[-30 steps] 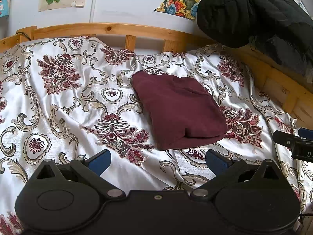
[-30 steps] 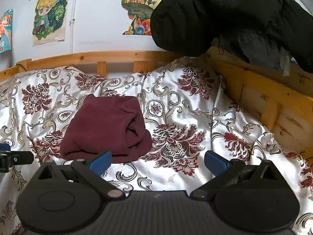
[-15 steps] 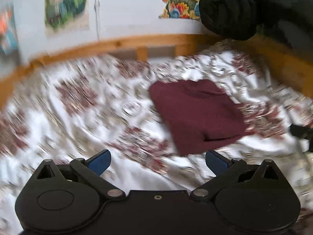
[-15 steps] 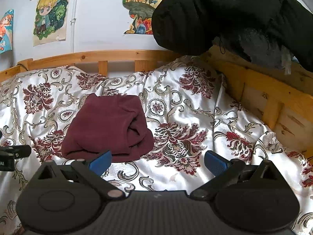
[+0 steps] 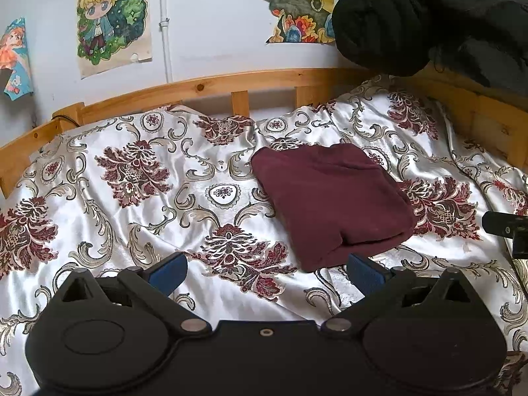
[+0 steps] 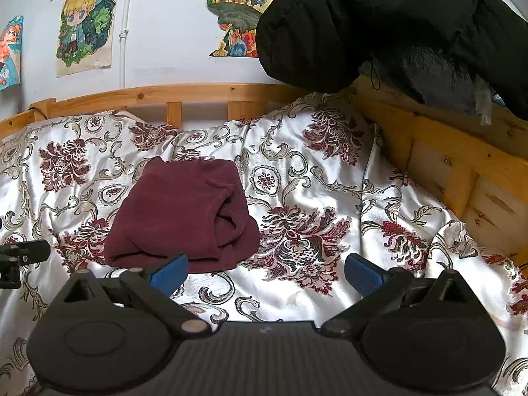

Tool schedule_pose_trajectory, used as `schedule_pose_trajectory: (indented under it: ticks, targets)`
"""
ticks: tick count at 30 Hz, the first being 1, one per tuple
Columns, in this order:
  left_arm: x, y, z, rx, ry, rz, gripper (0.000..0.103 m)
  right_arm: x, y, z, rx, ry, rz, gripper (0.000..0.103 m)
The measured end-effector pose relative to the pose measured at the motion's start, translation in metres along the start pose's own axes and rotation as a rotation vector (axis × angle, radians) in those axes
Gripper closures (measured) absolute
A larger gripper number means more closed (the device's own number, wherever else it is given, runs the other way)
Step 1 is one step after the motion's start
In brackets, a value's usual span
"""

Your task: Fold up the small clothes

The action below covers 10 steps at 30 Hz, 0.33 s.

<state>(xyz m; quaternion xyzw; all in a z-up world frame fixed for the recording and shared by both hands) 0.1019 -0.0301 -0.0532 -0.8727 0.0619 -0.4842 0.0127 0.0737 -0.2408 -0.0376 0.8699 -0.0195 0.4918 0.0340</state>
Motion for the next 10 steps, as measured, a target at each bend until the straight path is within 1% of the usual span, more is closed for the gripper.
schedule_pose_trajectory:
  ticks: [6, 10]
  targets:
    - [0.0015, -0.0029, -0.0022, -0.005, 0.021, -0.016, 0.001, -0.0008, -0.0008, 0.0005, 0.001, -0.003, -0.001, 0.000]
    - [0.0014, -0.0043, 0.0004, 0.004, 0.005, -0.026, 0.001, -0.0009, -0.0011, 0.0005, 0.001, -0.004, 0.001, 0.000]
Point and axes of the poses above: each gripper's, at about its wrist camera, not at the fingertips, and z roughly the way its jaws point, y to its right, x to its top, the point moved 8 cm from there along z, roughly the way its jaws point, and after that the axes turned 2 degrees about -y, right-handed, at the moved point
